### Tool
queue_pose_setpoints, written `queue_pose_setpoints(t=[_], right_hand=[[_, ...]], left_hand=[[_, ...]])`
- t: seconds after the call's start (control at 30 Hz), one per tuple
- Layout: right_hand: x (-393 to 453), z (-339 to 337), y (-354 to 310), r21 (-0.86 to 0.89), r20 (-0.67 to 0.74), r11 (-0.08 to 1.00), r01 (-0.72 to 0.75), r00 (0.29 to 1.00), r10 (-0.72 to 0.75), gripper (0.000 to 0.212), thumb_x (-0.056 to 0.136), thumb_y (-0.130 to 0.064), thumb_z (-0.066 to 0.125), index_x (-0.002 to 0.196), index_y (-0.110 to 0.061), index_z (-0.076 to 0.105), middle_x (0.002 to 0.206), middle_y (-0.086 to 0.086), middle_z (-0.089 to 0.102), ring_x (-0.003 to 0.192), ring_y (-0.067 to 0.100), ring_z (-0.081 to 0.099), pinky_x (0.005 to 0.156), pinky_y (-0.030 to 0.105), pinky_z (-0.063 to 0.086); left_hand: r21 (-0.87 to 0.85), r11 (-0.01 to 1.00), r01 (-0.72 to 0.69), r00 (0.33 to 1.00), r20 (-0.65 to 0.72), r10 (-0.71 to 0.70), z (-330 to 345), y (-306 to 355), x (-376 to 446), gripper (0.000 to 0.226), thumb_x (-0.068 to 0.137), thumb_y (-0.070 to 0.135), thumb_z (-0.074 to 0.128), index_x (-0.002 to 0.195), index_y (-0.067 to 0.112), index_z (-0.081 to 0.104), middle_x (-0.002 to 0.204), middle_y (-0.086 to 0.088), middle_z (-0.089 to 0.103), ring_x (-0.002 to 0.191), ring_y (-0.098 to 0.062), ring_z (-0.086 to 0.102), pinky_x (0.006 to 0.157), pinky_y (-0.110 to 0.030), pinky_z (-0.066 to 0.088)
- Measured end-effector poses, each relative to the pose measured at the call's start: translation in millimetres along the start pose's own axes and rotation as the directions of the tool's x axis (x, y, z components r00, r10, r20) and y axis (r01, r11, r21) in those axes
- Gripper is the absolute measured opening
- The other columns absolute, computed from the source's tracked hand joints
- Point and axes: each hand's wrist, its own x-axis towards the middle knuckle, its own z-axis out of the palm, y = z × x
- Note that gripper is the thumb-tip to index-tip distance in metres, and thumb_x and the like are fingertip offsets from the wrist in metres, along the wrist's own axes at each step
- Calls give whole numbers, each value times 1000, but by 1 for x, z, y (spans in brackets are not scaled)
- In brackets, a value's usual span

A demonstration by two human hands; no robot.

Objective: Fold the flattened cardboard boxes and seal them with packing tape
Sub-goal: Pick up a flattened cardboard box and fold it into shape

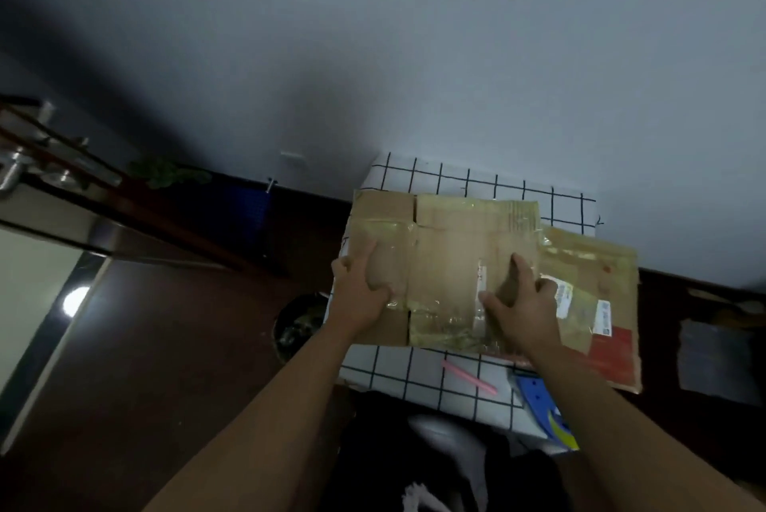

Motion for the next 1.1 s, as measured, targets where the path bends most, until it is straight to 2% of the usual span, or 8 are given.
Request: queue_pose_setpoints(t=[0.13, 0.23, 0.33, 0.47, 0.67, 0.8, 0.97, 1.1], right_hand=[[4, 22, -7, 13, -47, 1000, -27, 998, 28, 87, 81, -44, 77, 150, -41, 24, 137, 18, 29, 120, 42, 47, 102, 55, 46], [23, 46, -5, 46, -59, 999, 1, 998, 2, 87, 80, -43, 78, 149, -42, 25, 138, 17, 30, 122, 40, 47, 104, 52, 44], [54, 79, 5, 81, -69, 995, 62, 996, -56, 88, 79, -46, 78, 149, -44, 25, 142, 16, 28, 122, 34, 46, 105, 49, 43], [88, 115, 25, 147, -49, 979, 141, 990, -135, 87, 81, -45, 76, 151, -44, 24, 141, 11, 30, 116, 20, 44, 99, 33, 38], [115, 146, 36, 147, -161, 954, 262, 958, -238, 88, 81, -51, 74, 151, -46, 22, 144, 8, 27, 133, 29, 37, 108, 40, 38], [120, 157, 32, 120, -246, 923, 367, 911, -330, 90, 81, -53, 74, 152, -44, 20, 144, 9, 28, 133, 30, 36, 107, 42, 40], [90, 183, 44, 118, -345, 883, 455, 852, -393, 111, 75, -57, 76, 156, -28, 6, 151, 9, 29, 139, 26, 31, 112, 40, 33], [40, 196, 61, 160, -417, 867, 473, 828, -374, 121, 74, -49, 81, 157, -20, -1, 158, 8, 23, 144, 22, 23, 113, 31, 21]], left_hand=[[-47, 999, 0, 1000, -27, -2, -7, -17, 18, 114, 81, 15, 76, 154, 32, -10, 141, -8, 19, 116, -13, 32, 100, -30, 33], [-36, 999, -12, 999, -47, 10, -6, -35, 36, 118, 81, 18, 78, 153, 30, -15, 145, -11, 17, 120, -14, 29, 104, -33, 31], [-33, 999, -36, 998, -60, 34, 2, -64, 60, 116, 81, 22, 78, 154, 32, -11, 146, -10, 16, 119, -7, 22, 107, -37, 30], [-74, 994, -76, 995, -72, 71, 15, -103, 96, 109, 80, 33, 78, 154, 40, -2, 149, -7, 16, 123, -14, 27, 100, -36, 32], [-210, 964, -164, 982, -127, 140, 36, -146, 146, 95, 69, 66, 66, 147, 57, 13, 152, 5, 22, 133, -19, 34, 111, -50, 34], [-336, 906, -256, 962, -177, 206, 42, -160, 159, 84, 72, 65, 63, 145, 57, 22, 151, 6, 29, 134, -23, 40, 109, -56, 37], [-486, 764, -424, 898, -119, 423, 49, -172, 139, 90, 80, 61, 66, 151, 24, 26, 147, -12, 43, 130, -32, 50, 99, -62, 46], [-534, 734, -419, 891, -88, 445, 47, -195, 95, 88, 76, 47, 75, 148, 39, 26, 147, -8, 43, 129, -33, 50, 98, -60, 46]])
